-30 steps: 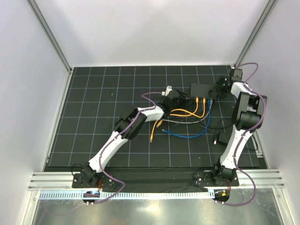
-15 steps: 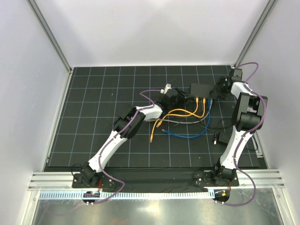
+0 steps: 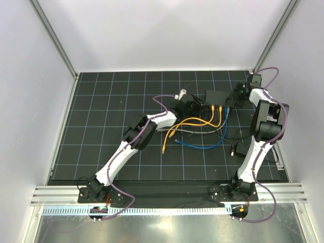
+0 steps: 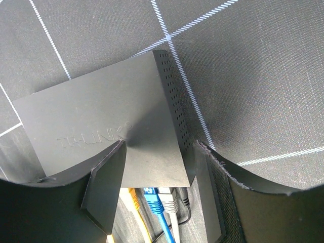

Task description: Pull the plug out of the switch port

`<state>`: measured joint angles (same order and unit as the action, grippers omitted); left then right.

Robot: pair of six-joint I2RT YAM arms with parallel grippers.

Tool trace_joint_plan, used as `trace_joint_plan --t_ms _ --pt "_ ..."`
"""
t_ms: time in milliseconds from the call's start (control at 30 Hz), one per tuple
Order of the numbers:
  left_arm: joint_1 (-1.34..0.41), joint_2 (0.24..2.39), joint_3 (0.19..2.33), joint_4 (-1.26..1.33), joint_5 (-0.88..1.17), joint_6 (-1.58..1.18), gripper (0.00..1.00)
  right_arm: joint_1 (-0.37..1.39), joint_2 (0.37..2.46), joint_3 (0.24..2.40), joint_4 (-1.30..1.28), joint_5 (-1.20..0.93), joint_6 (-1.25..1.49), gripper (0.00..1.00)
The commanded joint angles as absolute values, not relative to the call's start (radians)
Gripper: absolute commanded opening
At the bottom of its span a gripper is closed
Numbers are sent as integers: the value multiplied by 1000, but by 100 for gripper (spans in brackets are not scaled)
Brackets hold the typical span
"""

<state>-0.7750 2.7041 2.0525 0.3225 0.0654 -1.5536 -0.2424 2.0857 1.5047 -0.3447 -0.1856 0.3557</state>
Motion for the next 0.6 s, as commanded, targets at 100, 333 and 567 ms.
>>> trace_joint_plan --t_ms 100,333,567 --pt "-778 2737 2072 239 69 -1517 39 -238 2051 1508 -316 -207 360 63" --pt "-781 2746 2105 202 84 -1491 37 -238 2052 1509 -314 -198 364 63" --pt "-784 2746 2100 175 87 -1485 37 -238 1999 1555 -417 -42 333 67"
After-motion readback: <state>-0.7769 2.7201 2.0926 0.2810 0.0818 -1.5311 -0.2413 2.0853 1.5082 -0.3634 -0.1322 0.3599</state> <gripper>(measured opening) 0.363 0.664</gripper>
